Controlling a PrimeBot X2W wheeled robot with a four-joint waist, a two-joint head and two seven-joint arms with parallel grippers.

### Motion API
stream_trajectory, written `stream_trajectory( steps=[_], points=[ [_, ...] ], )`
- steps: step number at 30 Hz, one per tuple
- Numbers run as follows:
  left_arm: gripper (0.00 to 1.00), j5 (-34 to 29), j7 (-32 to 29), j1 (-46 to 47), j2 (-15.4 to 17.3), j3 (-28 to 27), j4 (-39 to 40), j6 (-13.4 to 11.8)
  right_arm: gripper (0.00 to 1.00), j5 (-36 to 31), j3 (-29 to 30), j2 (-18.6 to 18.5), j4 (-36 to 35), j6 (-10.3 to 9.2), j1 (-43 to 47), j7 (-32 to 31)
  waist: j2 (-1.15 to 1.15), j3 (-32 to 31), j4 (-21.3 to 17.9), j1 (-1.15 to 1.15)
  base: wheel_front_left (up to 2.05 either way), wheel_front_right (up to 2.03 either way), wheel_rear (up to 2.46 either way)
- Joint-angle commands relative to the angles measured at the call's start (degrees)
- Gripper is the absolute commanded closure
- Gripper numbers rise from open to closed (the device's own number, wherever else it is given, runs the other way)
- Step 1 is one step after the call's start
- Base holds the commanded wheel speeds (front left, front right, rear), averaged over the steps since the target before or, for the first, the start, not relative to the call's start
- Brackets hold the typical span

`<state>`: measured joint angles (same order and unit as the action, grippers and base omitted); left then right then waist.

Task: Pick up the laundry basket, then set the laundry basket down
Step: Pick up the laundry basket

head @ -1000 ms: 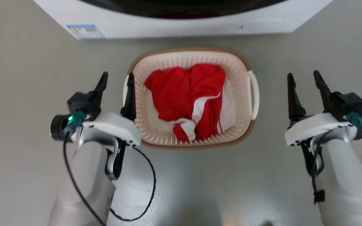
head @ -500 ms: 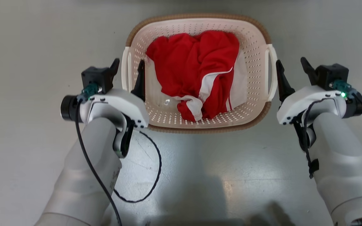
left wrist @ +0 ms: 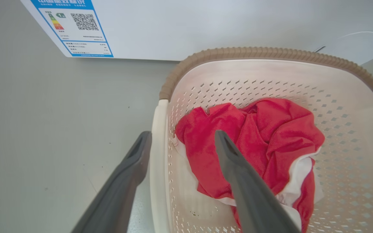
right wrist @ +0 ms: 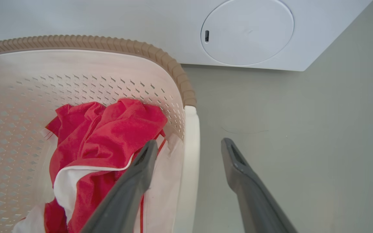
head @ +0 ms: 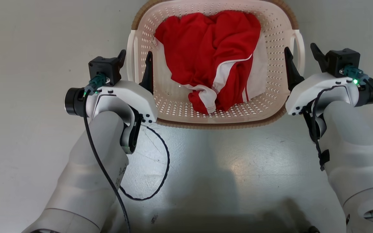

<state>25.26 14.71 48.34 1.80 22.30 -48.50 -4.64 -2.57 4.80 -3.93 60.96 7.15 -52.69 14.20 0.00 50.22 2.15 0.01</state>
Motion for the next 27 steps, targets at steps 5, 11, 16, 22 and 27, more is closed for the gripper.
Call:
stream_trajectory(
  steps=[5,11,16,22,27],
  points=[
    [0.00,1.6,0.3,0.9,1.1,0.3,-0.9,-0.8,0.00,-0.2,-1.7,1.0,0.0,0.34,0.3,0.8,0.00,1.1,0.3,0.00,0.00,0.00,0.00],
    [0.00,3.4,0.3,2.2,1.1,2.5,-2.7,-1.2,0.00,0.6,-2.4,1.0,0.1,0.34,0.3,0.8,0.00,2.0,0.3,0.00,0.00,0.00,0.00],
    [0.00,5.2,0.3,3.6,1.1,4.7,-5.8,-1.4,0.00,2.0,-3.7,1.0,0.7,0.34,0.2,0.8,0.00,2.5,0.1,0.00,0.00,0.00,0.00],
    [0.00,6.7,0.3,4.8,1.1,6.4,-7.7,-1.7,0.00,3.2,-4.6,1.0,1.6,0.34,0.3,0.8,0.00,2.8,-0.2,0.00,0.00,0.00,0.00],
    [0.00,7.3,0.3,5.4,1.1,7.4,-9.0,-1.9,0.00,3.7,-5.1,1.0,2.1,0.34,0.2,0.8,0.00,2.9,-0.5,0.00,0.00,0.00,0.00]
  ],
)
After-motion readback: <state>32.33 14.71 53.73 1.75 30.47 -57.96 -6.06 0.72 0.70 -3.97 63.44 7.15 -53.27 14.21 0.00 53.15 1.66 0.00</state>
